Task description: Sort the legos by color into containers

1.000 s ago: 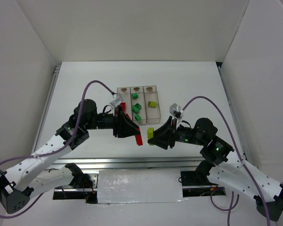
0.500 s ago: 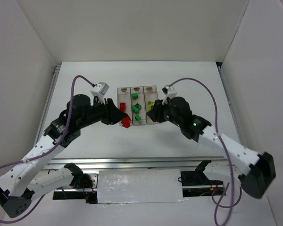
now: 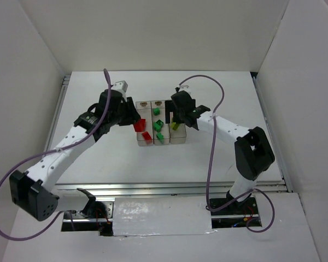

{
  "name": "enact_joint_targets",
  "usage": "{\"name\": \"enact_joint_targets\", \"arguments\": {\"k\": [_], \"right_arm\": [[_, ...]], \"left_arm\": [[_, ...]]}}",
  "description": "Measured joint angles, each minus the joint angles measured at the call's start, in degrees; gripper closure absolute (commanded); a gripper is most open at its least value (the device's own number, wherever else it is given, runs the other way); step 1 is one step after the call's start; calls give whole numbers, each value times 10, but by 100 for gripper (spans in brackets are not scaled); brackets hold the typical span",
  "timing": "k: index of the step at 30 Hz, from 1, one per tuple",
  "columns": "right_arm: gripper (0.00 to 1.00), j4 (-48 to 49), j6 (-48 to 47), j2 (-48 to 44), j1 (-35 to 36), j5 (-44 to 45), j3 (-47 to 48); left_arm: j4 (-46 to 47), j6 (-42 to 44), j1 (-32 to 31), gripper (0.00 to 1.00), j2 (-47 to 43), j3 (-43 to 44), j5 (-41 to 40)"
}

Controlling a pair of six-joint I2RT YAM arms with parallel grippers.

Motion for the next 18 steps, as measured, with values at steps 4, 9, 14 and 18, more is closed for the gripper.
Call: {"name": "enact_joint_targets", "arguments": {"k": [4, 9, 14, 18], "right_arm": [[0, -8, -4, 0, -2, 2, 1], [0, -22, 4, -25, -4, -5, -10], [0, -31, 18, -136, -4, -21, -63], [0, -35, 29, -235, -5, -38, -92]], "left_arm": [[6, 0, 20, 100, 83, 40, 2], [31, 1, 36, 91, 182, 108, 16], [31, 1, 47, 77, 263, 167, 16], [29, -1, 53, 22, 306, 181, 14]]}}
